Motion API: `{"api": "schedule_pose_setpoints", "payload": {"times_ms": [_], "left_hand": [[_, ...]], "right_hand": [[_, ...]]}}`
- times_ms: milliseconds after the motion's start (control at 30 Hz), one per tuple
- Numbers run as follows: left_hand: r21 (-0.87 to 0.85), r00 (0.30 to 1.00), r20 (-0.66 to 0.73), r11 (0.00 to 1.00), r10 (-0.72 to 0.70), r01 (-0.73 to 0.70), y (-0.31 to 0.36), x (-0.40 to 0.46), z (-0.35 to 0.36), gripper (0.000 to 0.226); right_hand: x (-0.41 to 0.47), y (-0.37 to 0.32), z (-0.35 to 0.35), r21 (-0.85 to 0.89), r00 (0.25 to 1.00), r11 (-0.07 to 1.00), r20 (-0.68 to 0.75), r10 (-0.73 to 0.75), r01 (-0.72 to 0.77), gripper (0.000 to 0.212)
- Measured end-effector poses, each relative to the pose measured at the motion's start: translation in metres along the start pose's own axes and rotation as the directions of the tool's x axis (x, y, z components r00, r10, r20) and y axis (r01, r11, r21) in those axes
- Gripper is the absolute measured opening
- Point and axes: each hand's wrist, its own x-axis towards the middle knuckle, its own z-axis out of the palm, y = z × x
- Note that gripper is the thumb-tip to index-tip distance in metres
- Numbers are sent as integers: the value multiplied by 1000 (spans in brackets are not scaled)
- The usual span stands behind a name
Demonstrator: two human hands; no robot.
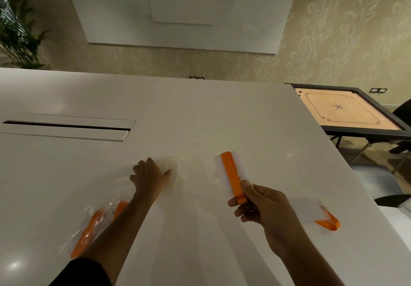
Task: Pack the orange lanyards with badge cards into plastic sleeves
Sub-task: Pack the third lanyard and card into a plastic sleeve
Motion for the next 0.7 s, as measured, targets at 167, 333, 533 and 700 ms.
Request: {"api": "schedule_pose_setpoints", "payload": {"times_ms": [167, 333, 533, 700], "left_hand": [[-31, 997, 70, 999, 29, -27, 2, 10, 1, 88], [-115, 997, 80, 993, 16, -6, 6, 17, 0, 109], [-276, 999, -16, 961, 33, -36, 2, 17, 2, 97], [-538, 992, -116, 836, 57, -111, 1, 11, -2, 57]], "right_hand": [[2, 3, 1, -13, 1000, 1000, -9, 13, -14, 40], [4, 4, 4, -10, 1000, 1000, -15, 5, -6, 40], [5, 6, 3, -29, 1000, 1000, -25, -6, 5, 40], [6, 6, 0, -47, 998, 999, -55, -28, 26, 40]]}}
